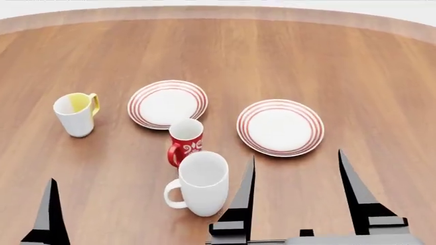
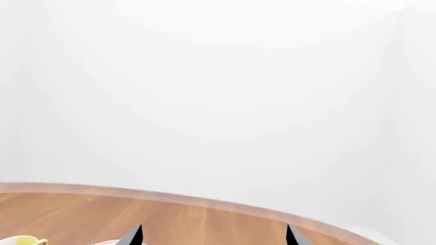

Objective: Put the white mug on the left plate.

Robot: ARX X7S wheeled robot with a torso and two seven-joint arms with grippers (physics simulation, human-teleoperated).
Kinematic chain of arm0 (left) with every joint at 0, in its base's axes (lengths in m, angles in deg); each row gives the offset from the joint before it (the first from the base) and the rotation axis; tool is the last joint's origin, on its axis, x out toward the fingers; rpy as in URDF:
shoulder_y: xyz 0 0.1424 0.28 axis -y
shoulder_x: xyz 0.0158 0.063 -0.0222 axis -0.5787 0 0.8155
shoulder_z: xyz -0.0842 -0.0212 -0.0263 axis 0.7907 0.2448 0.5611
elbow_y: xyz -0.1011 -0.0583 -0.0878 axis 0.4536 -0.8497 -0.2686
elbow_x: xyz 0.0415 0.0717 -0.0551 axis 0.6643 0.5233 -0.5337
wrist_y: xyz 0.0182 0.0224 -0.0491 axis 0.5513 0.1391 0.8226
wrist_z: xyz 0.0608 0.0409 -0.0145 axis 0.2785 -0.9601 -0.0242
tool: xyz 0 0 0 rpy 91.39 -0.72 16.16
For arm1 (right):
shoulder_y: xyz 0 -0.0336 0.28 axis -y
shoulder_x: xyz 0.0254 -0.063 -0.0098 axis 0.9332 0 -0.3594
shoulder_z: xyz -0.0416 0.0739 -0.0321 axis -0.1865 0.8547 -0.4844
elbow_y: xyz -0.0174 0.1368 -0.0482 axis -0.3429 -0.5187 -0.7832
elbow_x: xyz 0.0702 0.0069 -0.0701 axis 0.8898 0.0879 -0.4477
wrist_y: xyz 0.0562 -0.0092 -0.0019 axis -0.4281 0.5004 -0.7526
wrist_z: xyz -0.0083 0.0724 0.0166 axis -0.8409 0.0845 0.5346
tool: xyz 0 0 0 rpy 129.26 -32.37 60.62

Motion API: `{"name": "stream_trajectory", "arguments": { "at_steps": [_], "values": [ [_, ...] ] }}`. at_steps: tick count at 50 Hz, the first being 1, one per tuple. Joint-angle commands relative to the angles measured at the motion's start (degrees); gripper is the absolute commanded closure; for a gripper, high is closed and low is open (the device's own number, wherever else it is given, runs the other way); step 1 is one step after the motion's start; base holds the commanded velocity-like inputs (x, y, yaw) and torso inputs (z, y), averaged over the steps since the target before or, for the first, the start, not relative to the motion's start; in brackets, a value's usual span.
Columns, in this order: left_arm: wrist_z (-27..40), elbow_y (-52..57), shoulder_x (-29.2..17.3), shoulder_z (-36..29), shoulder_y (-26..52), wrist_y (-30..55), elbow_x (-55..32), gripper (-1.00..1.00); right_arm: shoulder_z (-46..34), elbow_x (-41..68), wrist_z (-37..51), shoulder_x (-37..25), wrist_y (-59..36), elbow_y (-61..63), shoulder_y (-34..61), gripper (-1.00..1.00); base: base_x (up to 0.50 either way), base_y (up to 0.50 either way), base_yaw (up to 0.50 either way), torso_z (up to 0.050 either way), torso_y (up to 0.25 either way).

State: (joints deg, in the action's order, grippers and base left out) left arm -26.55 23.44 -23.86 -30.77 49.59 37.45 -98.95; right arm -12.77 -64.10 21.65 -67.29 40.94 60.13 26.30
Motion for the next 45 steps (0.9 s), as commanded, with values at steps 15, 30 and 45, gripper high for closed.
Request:
{"name": "stream_trajectory", "arguments": {
  "at_steps": [15, 30, 45],
  "values": [
    [1.18, 1.49, -1.61, -1.07, -0.40, 0.85, -0.89, -1.00, -0.28, 1.68, 1.19, -0.71, -0.78, 0.73, 0.25, -1.00, 0.50, 0.00, 0.00, 0.000, 0.000],
    [1.69, 1.08, -2.14, -1.50, -0.33, 0.43, -1.30, -1.00, -0.21, 2.46, 1.90, -1.16, 0.21, -0.17, 0.11, -1.00, 0.50, 0.00, 0.00, 0.000, 0.001],
    [2.43, 0.98, -2.83, -2.05, -0.24, 0.41, -1.70, -1.00, -0.47, 3.21, 2.50, -1.65, 0.09, -0.38, 0.22, -1.00, 0.50, 0.00, 0.00, 0.000, 0.001]
  ]
}}
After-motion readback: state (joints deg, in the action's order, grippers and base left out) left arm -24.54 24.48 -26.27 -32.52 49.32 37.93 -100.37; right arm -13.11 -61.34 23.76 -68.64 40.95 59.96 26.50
